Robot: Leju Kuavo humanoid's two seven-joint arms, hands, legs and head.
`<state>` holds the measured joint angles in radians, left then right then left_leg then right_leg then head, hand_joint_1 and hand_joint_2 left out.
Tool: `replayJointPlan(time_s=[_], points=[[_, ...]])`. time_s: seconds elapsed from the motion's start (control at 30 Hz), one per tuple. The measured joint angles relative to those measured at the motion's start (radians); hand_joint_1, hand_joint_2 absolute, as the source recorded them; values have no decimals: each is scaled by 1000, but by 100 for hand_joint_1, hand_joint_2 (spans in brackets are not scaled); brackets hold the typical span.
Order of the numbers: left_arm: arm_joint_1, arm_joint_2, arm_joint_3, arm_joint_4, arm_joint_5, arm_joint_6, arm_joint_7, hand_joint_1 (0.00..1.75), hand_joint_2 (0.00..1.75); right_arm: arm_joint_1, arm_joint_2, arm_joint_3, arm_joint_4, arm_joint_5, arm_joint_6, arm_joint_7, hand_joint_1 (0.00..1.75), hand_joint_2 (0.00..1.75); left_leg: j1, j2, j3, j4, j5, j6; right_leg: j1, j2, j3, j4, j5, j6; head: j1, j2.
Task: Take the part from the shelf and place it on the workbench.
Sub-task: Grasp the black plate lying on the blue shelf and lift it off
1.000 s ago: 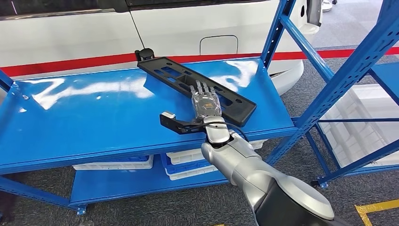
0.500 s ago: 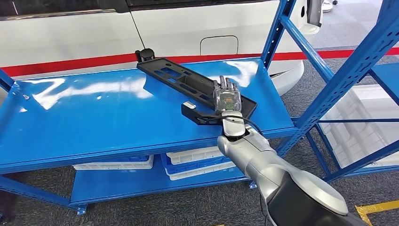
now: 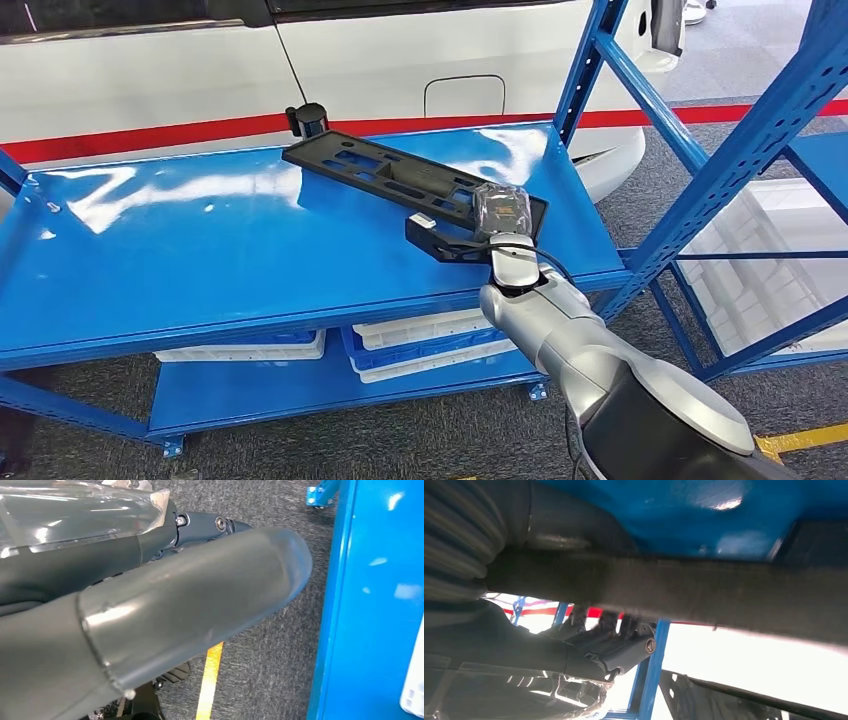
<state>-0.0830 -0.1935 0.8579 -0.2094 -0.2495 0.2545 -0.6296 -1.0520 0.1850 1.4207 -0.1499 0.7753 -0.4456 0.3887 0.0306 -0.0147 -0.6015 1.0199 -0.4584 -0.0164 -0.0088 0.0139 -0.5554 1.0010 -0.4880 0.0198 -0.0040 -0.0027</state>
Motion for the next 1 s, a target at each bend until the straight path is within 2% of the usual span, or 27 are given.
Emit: replayJointPlan(time_s=[0.33,0.63,0.7,0.77,0.9,1.0], points=[[0,-3,0,0,-2,-1,-15,0,0,0,14,-6,0,-9,-44,-45,175,175,0,0,-1,0,0,0,0,0,0,0,0,0,0,0],[0,-11,0,-28,23,-91,-69,0,0,13,64,-95,-25,-91,-218,-214,175,175,0,0,-2,0,0,0,1,0,0,1,0,0,0,0],[0,-13,0,-40,34,-105,-70,0,0,33,76,-145,-65,-46,-233,-236,175,175,0,0,-2,0,0,0,2,0,-1,1,0,0,0,0],[0,-13,-1,-43,41,-115,-71,0,0,59,89,-221,-114,54,-237,-256,175,175,0,0,-2,0,0,0,3,0,-1,1,0,0,0,0],[-1,-12,-10,-44,46,-121,-71,0,0,122,125,-436,-211,323,-239,-313,175,175,1,0,-2,0,0,0,3,0,-1,1,0,0,0,0],[-5,-12,-17,-43,37,-101,-71,0,0,165,148,-586,-289,426,-239,-344,175,175,1,0,-2,0,0,0,3,0,-2,1,0,0,0,0]])
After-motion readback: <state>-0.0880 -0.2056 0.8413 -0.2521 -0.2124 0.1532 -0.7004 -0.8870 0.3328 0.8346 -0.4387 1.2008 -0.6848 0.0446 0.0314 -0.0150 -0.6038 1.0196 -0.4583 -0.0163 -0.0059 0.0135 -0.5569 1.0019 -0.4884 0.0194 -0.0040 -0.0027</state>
